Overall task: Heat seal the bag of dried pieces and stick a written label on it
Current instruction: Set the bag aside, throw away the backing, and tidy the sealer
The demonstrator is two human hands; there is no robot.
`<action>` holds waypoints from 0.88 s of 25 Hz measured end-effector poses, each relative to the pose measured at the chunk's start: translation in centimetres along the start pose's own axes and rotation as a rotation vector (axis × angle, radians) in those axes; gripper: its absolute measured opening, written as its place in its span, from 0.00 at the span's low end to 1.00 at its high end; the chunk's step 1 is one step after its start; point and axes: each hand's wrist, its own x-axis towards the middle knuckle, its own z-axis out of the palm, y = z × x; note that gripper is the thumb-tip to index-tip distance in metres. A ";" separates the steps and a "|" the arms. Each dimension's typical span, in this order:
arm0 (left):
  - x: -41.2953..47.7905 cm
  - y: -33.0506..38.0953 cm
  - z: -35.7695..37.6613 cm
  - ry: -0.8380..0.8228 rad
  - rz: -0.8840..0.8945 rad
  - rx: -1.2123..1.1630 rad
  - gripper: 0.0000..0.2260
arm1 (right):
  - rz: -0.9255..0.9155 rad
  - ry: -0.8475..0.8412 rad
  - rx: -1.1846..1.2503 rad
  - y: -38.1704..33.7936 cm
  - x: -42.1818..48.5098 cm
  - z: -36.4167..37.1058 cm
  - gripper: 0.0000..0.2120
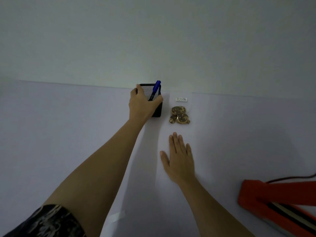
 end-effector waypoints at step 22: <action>-5.8 -1.7 -1.4 0.141 0.079 -0.038 0.26 | 0.007 -0.013 -0.078 0.0 -0.4 -0.1 0.31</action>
